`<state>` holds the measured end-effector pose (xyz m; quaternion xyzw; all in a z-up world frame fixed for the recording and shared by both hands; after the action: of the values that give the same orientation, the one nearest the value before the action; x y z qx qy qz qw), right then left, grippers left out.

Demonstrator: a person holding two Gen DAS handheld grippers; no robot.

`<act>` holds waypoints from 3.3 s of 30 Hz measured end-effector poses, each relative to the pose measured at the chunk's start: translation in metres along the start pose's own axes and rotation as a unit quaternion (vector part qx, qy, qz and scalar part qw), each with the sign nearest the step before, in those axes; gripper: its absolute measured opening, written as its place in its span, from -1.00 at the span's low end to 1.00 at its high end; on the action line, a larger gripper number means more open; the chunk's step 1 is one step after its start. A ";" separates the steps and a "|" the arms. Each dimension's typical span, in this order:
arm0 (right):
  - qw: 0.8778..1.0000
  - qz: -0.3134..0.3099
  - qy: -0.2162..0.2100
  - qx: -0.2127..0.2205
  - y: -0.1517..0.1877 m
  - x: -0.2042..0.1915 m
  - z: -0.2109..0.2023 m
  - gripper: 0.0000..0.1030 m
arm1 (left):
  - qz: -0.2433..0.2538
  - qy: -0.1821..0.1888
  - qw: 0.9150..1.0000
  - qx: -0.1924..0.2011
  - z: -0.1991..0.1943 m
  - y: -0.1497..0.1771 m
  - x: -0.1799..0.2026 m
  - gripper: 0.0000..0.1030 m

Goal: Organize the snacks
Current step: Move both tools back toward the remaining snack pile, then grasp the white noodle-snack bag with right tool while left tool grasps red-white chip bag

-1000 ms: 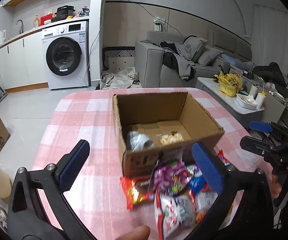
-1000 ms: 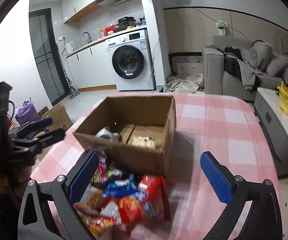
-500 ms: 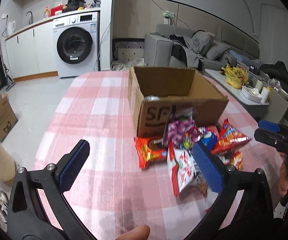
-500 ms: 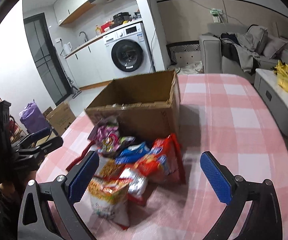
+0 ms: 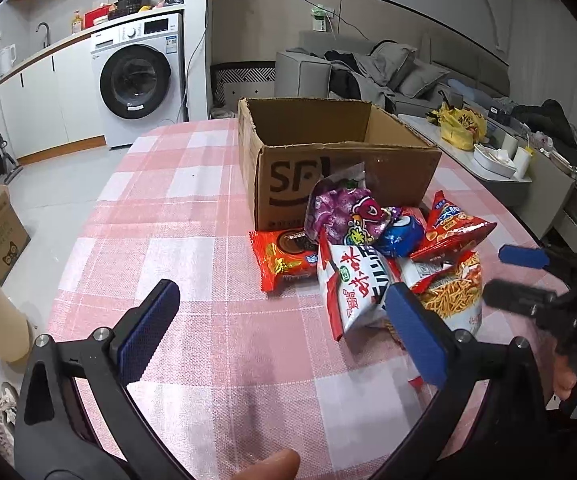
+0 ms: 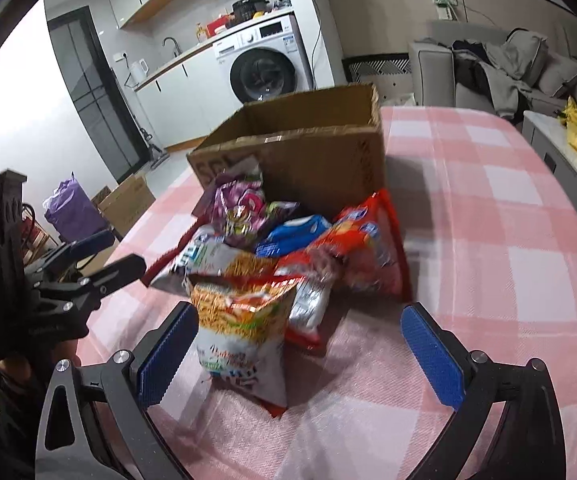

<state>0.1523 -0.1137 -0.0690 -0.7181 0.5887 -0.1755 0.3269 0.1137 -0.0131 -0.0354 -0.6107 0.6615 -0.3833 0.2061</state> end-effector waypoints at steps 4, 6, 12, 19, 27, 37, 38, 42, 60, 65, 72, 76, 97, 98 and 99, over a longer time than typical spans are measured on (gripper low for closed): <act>1.000 -0.010 -0.003 -0.013 0.009 -0.009 0.009 1.00 | -0.007 0.003 1.000 -0.008 0.004 0.002 -0.004 0.99; 1.000 -0.011 -0.006 -0.018 0.011 -0.013 0.014 1.00 | -0.010 0.002 1.000 -0.010 0.006 0.003 -0.006 0.99; 0.999 -0.016 -0.014 -0.032 0.016 -0.025 0.026 1.00 | -0.009 0.004 1.000 -0.019 0.014 0.005 -0.007 0.99; 0.999 -0.019 -0.001 -0.045 0.020 -0.029 0.037 1.00 | -0.006 0.003 1.000 -0.023 0.019 0.008 -0.006 0.99; 0.999 -0.003 0.005 -0.045 0.022 -0.015 0.036 1.00 | -0.007 0.003 1.000 -0.025 0.021 0.009 -0.005 0.99; 0.998 0.006 -0.028 -0.047 0.021 -0.022 0.040 0.83 | -0.004 0.004 1.000 -0.030 0.024 0.013 -0.003 0.99; 0.998 0.007 -0.033 -0.049 0.022 -0.024 0.041 0.79 | -0.004 0.005 1.000 -0.030 0.024 0.013 -0.003 0.99; 0.998 0.005 -0.041 -0.050 0.021 -0.029 0.042 0.67 | -0.004 0.005 0.999 -0.032 0.024 0.014 -0.003 0.99; 0.995 0.009 -0.098 -0.008 0.013 -0.040 0.017 -0.10 | -0.006 0.012 0.999 -0.037 0.030 0.018 0.001 0.99; 0.997 0.016 -0.077 0.021 0.015 -0.025 -0.002 -0.10 | -0.011 0.030 0.999 -0.044 0.034 0.018 0.007 0.99; 0.997 0.041 -0.061 0.030 0.021 0.004 -0.010 -0.10 | 0.009 0.033 0.998 -0.059 0.051 0.015 0.024 0.99; 0.997 0.048 -0.059 0.028 0.024 0.015 -0.012 -0.10 | 0.028 0.027 0.997 -0.072 0.065 0.013 0.033 0.99; 0.996 0.063 -0.062 0.019 0.029 0.027 -0.004 -0.10 | 0.084 0.056 0.990 -0.097 0.079 0.021 0.058 0.17; 0.996 0.063 -0.062 0.020 0.029 0.027 -0.004 -0.10 | 0.083 0.061 0.990 -0.096 0.076 0.023 0.058 0.15; 0.996 0.063 -0.062 0.021 0.029 0.027 -0.004 -0.10 | 0.083 0.064 0.990 -0.096 0.075 0.024 0.058 0.14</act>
<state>0.1354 -0.1430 -0.0894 -0.6823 0.6077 -0.1220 0.3877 0.1437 -0.0894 -0.0888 -0.5445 0.7556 -0.3383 0.1350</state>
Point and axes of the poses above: each gripper's, at about its wrist camera, not at the fingertips, and z roughly the way its jaws point, x to its right, y to its underside, the point moved 7 cm from there along z, roughly the way its jaws point, and after that the axes turned 10 degrees about y, right-handed, at the moved point
